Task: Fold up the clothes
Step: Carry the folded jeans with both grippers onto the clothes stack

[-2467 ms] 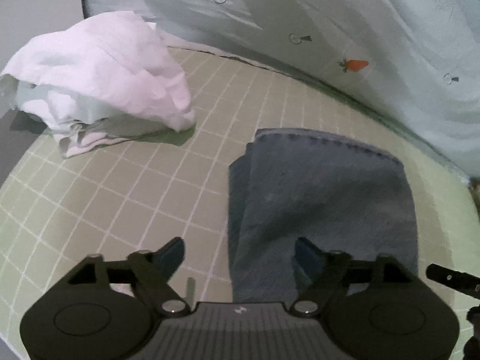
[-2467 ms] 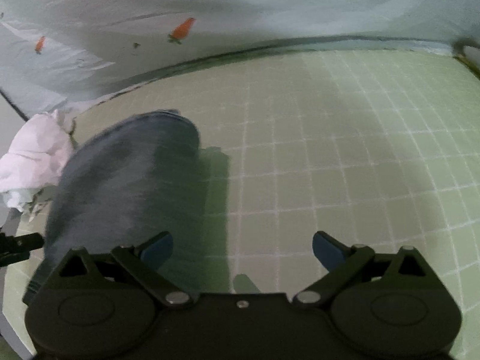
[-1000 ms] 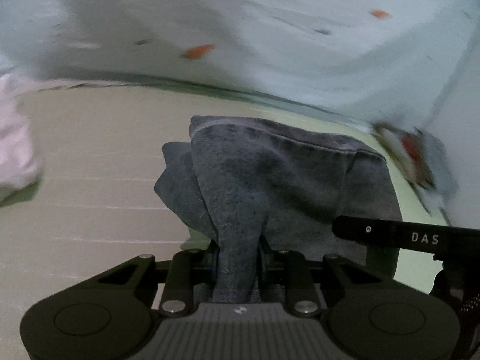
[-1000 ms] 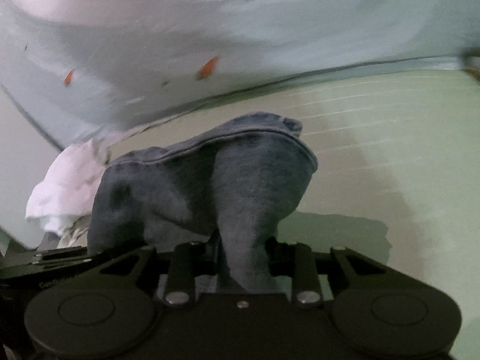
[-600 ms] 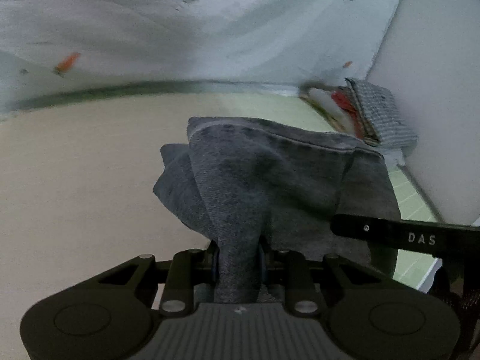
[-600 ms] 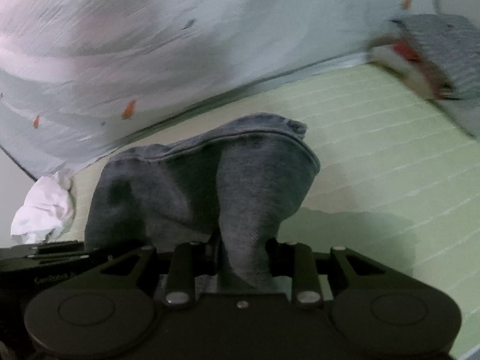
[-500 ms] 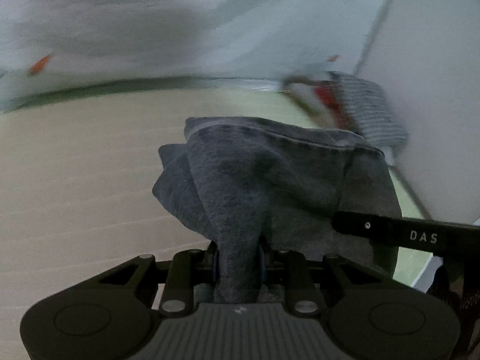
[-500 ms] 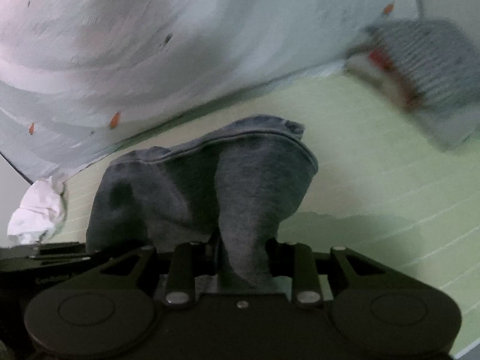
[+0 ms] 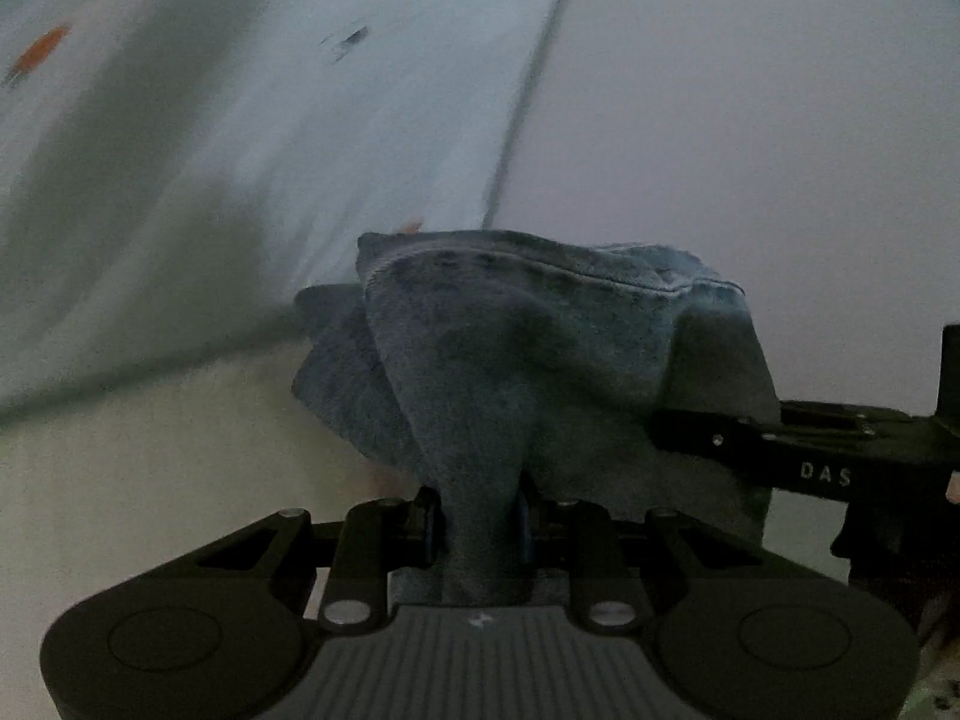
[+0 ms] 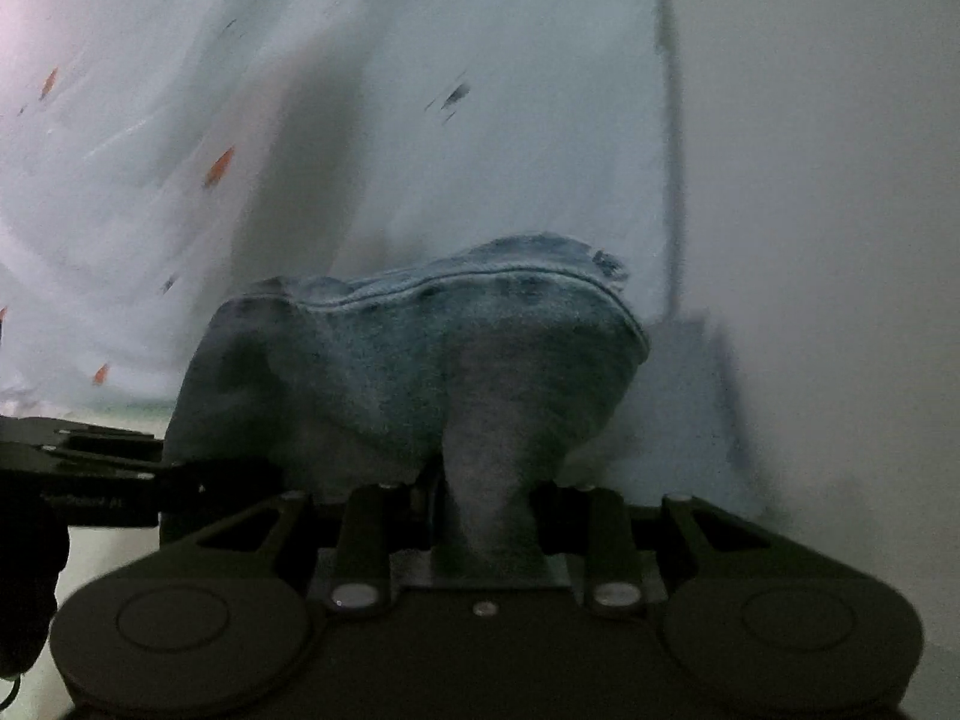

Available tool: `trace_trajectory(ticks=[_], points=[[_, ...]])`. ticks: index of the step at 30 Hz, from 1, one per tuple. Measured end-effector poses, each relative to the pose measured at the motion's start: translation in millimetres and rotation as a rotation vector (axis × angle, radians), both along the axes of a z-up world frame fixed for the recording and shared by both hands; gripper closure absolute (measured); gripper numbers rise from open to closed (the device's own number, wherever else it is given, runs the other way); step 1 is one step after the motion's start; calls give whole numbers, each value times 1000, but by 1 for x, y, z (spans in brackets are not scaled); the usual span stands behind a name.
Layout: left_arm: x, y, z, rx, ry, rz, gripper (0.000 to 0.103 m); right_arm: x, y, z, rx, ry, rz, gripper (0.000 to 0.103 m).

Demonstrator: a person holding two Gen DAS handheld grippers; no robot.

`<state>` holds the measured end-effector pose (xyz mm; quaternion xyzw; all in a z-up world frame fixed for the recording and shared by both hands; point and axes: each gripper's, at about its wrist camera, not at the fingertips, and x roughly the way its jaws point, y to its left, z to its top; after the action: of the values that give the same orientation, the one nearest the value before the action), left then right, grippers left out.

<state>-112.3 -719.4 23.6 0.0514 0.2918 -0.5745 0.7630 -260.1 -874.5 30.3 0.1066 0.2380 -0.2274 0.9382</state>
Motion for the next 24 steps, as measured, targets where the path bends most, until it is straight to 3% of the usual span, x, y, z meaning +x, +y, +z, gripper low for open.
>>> trace_trajectory(ticks=[4, 7, 10, 11, 13, 14, 15, 18, 21, 24], points=[[28, -60, 7, -29, -34, 11, 73, 37, -61, 10, -104, -22, 2, 65], [61, -113, -18, 39, -59, 56, 57, 77, -99, -12, -205, -4, -51, 45], [89, -154, -57, 182, -68, 144, 55, 126, -123, -55, -282, 109, -202, 40], [93, -157, -62, 182, -58, 158, 54, 134, -122, -63, -302, 109, -238, 40], [101, -158, -69, 159, -33, 178, 44, 138, -112, -71, -327, 37, -265, 35], [105, -158, -73, 148, -21, 189, 31, 140, -107, -75, -339, 1, -279, 26], [107, -161, -75, 136, -24, 204, 24, 145, -105, -79, -340, -19, -264, 19], [114, -173, -84, 160, -37, 224, 21, 173, -115, -103, -262, 28, -198, 20], [116, -177, -101, 221, -26, 217, 21, 186, -135, -129, -139, 72, -248, 17], [107, -164, -107, 193, -28, 214, 16, 185, -136, -126, -123, 72, -261, 16]])
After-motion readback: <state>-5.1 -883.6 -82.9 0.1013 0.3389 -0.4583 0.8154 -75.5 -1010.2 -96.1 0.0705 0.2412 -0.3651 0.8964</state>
